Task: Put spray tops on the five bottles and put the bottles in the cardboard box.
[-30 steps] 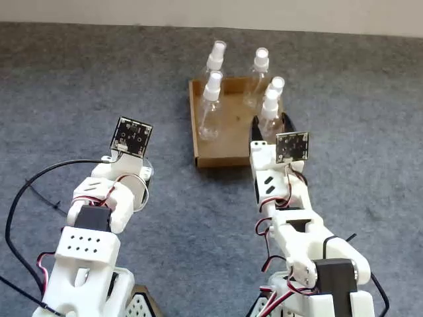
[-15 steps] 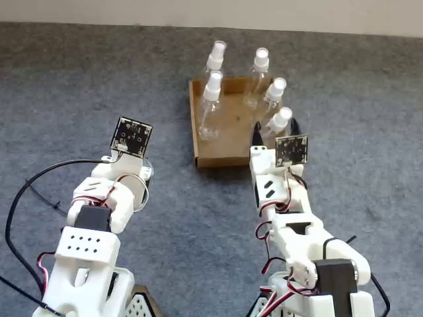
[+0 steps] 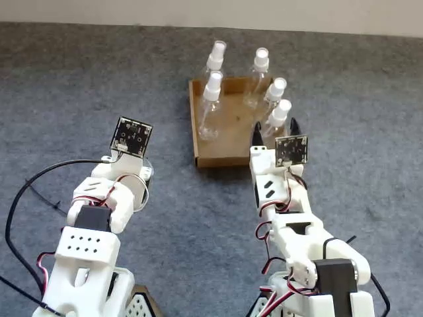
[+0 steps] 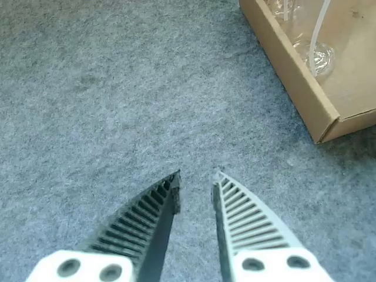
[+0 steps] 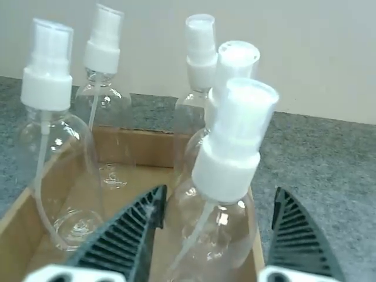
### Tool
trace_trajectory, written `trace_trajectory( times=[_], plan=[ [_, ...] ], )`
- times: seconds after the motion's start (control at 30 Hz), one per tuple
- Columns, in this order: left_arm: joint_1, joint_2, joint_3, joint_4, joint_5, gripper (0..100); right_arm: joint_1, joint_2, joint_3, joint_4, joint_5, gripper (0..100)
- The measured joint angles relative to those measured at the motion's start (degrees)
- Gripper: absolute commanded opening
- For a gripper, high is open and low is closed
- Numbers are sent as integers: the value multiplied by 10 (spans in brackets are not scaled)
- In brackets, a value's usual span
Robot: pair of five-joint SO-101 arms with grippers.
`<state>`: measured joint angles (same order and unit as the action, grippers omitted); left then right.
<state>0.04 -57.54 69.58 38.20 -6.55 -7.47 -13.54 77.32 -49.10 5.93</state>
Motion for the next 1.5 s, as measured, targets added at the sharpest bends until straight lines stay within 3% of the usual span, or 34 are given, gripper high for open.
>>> trace_trajectory(
  times=[0.17, 0.77, 1.5],
  plan=[
    [0, 0, 0, 0, 0, 88, 0, 0, 0, 0, 4, 336],
    [0, 0, 0, 0, 0, 88, 0, -37, -1, 29, 32, 336],
    [0, 0, 0, -3, 0, 88, 0, -280, -1, 272, 32, 336]
  ],
)
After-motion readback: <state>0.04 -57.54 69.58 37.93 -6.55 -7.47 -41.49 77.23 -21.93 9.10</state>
